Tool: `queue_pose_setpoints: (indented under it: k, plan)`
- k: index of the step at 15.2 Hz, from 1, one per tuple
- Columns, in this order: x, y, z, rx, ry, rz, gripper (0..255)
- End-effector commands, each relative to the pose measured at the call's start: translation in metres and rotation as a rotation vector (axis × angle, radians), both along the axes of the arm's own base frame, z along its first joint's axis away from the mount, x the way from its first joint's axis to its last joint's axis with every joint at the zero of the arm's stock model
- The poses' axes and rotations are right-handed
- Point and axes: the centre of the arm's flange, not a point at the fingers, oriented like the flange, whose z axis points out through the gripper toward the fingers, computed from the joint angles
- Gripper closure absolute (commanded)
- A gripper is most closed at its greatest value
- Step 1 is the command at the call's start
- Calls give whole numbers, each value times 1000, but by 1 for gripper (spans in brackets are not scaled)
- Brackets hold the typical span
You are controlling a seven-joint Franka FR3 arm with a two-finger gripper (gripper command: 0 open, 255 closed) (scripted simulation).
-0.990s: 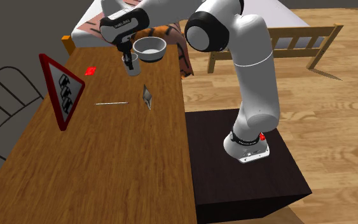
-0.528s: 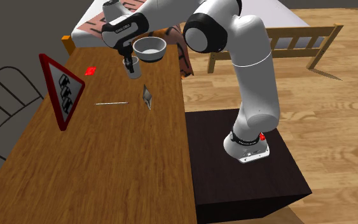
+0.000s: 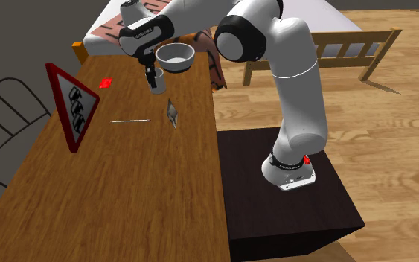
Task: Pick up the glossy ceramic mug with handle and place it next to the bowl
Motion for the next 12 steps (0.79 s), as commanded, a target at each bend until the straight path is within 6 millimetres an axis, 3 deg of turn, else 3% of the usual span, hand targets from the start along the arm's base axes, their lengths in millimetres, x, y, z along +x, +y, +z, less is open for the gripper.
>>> queue_pose_setpoints:
  k: [1,2,6,12]
  plan:
    - [0,0,0,0,0,0,0]
    - [0,0,0,0,0,0,0]
    - [2,3,50,0,0,0,0]
    - [2,3,50,0,0,0,0]
